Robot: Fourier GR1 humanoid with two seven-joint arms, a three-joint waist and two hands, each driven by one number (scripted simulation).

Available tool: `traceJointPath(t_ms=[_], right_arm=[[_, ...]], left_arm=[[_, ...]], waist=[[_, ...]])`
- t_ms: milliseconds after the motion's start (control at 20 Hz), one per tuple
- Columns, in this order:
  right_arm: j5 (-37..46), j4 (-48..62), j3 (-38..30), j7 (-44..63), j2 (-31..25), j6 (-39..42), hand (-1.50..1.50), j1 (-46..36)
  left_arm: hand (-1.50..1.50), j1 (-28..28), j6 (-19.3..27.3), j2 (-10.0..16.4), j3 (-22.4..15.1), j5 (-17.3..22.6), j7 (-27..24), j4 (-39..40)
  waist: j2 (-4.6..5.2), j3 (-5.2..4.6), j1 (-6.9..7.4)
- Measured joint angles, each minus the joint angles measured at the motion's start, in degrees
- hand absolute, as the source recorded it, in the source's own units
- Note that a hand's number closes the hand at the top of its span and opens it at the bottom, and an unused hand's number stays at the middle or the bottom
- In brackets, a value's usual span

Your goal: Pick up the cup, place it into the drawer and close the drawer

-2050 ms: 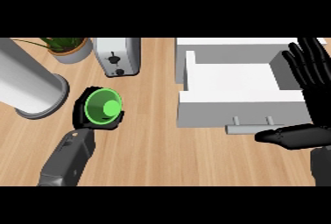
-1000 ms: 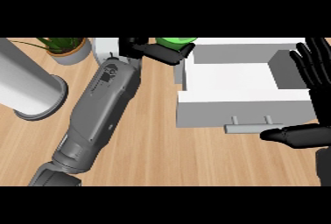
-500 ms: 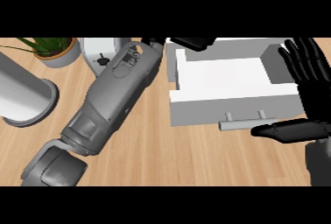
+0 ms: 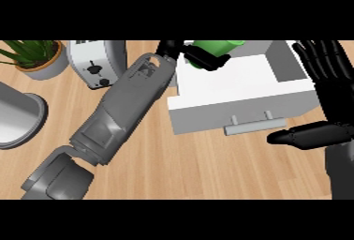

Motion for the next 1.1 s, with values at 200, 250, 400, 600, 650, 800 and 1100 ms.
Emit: traceJointPath(t_ms=[200, 250, 400, 600, 650, 800, 1100], right_arm=[[-0.3, 0.5, 0.8, -0.1, 0.2, 0.6, -1.50, -1.4], [-0.5, 0.5, 0.9, 0.0, 0.1, 0.9, -1.50, -1.8], [-1.8, 0.7, 2.1, 0.3, 0.7, 2.1, -1.50, -2.6], [-5.4, 0.8, 5.4, 0.9, 2.0, 6.1, 1.50, -3.3], [-6.6, 0.9, 6.0, 1.0, 1.8, 7.7, 1.50, -3.7], [-9.4, 1.1, 9.0, 2.1, 1.5, 12.2, 1.50, -3.9], [-7.8, 1.3, 14.8, 5.9, -4.4, 21.1, -1.50, -2.4]], left_arm=[[-1.50, 1.0, -0.8, 0.0, -3.3, 1.2, 0.4, 0.9], [-1.50, 1.6, -1.0, 0.0, -3.8, 1.7, 0.0, 0.8], [-1.50, 2.8, -0.9, 0.0, -4.2, 4.1, -1.6, -0.2], [-1.50, 3.6, -1.4, 0.0, -3.2, 8.3, -4.3, -2.2], [-1.50, 4.1, -1.9, 0.0, -3.0, 9.4, -5.3, -2.7], [-1.50, 4.4, -2.6, 0.0, -2.0, 12.9, -8.3, -4.8], [-1.50, 4.5, -0.6, 0.0, -0.9, 17.8, -13.3, -5.7]], waist=[[0.42, 0.00, -1.69], [0.47, -0.01, -1.97], [0.73, -0.04, -2.98], [0.94, -0.07, -3.63], [0.98, -0.09, -3.68], [0.79, -0.13, -3.32], [0.05, -0.16, -1.06]])
